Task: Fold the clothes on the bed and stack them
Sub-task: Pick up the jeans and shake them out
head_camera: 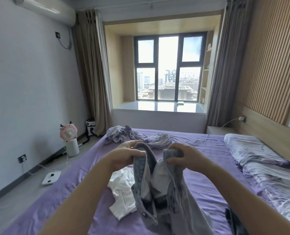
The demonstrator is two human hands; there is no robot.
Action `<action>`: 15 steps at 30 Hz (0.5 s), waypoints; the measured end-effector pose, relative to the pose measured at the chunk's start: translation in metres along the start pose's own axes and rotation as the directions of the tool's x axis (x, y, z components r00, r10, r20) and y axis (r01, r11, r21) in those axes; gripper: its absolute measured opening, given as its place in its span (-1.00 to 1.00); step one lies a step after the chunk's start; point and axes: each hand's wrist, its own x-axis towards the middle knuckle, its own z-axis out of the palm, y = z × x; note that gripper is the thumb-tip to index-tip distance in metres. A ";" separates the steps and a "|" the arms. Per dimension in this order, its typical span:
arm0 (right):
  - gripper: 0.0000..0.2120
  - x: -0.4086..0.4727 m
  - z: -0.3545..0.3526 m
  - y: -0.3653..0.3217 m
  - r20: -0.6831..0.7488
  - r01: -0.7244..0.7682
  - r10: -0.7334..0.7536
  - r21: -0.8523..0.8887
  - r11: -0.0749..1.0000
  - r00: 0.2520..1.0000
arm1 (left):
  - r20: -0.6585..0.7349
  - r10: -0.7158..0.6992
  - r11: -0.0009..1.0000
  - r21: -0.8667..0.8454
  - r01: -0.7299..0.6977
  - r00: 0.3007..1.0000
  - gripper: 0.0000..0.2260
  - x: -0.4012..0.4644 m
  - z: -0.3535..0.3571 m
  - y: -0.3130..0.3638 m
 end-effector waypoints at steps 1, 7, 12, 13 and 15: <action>-0.75 0.002 0.005 -0.006 -0.100 -0.011 0.011 -0.002 1.000 0.995 | -0.026 0.009 0.999 0.040 -0.008 1.000 -0.63 -0.006 -0.004 0.004; -0.76 0.005 0.012 -0.027 -0.347 -0.081 0.072 -0.014 0.997 0.935 | -0.203 0.245 0.727 0.685 -0.041 0.948 -0.69 -0.031 -0.032 0.017; -0.78 -0.007 0.020 -0.040 -0.446 -0.097 0.065 -0.050 0.994 0.893 | -0.324 0.460 0.419 0.900 0.120 0.827 -0.77 -0.048 -0.061 0.007; -0.78 -0.010 0.022 -0.039 -0.467 -0.121 0.080 -0.058 0.991 0.881 | -0.352 0.466 0.413 0.898 0.152 0.812 -0.75 -0.051 -0.069 0.007; -0.75 -0.018 0.024 -0.036 -0.487 -0.196 0.157 -0.031 0.980 0.859 | -0.400 0.406 0.519 0.841 0.154 0.822 -0.74 -0.057 -0.083 0.006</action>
